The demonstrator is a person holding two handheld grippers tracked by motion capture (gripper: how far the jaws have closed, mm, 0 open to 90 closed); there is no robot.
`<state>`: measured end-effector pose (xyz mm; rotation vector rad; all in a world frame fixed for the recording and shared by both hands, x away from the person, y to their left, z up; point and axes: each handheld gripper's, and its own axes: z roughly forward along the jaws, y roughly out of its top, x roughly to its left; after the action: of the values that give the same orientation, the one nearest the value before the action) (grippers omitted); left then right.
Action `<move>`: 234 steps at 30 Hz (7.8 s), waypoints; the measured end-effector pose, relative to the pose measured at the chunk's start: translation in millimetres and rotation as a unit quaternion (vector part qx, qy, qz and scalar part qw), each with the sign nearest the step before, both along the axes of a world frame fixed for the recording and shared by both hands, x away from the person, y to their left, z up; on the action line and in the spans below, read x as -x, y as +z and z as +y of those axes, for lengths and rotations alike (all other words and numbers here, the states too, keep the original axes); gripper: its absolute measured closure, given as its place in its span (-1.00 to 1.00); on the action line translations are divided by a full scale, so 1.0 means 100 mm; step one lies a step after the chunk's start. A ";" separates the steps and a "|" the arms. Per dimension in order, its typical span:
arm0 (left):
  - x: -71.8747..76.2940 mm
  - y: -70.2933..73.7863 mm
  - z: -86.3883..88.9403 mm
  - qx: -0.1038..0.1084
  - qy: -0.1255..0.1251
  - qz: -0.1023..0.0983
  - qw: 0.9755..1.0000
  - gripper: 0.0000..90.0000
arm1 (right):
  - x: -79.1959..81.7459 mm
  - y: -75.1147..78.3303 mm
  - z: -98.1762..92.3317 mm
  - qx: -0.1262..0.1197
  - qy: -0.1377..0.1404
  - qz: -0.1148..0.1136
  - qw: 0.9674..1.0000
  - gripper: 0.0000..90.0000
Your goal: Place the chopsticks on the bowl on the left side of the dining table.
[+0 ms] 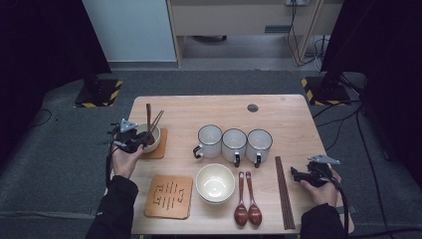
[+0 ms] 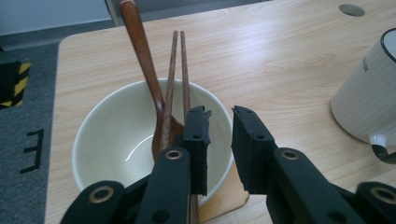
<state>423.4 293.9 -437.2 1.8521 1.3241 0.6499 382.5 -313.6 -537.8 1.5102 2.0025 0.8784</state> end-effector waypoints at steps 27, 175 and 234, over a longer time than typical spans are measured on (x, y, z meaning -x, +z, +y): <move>0.01 -0.24 0.08 -0.031 0.007 0.024 0.999 0.80 | 0.00 0.00 0.01 0.000 0.001 0.001 1.000 -0.62; -0.05 -0.14 0.12 0.009 -0.029 0.043 0.999 0.72 | 0.01 0.00 0.02 -0.002 0.001 0.002 1.000 -0.62; -0.09 -0.27 0.30 0.022 0.029 0.054 0.998 0.44 | 0.01 0.00 0.02 -0.001 0.002 0.002 1.000 -0.62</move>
<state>432.5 324.2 -464.2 1.8411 1.4549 0.5516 381.8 -312.0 -537.8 1.5119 2.0084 0.8796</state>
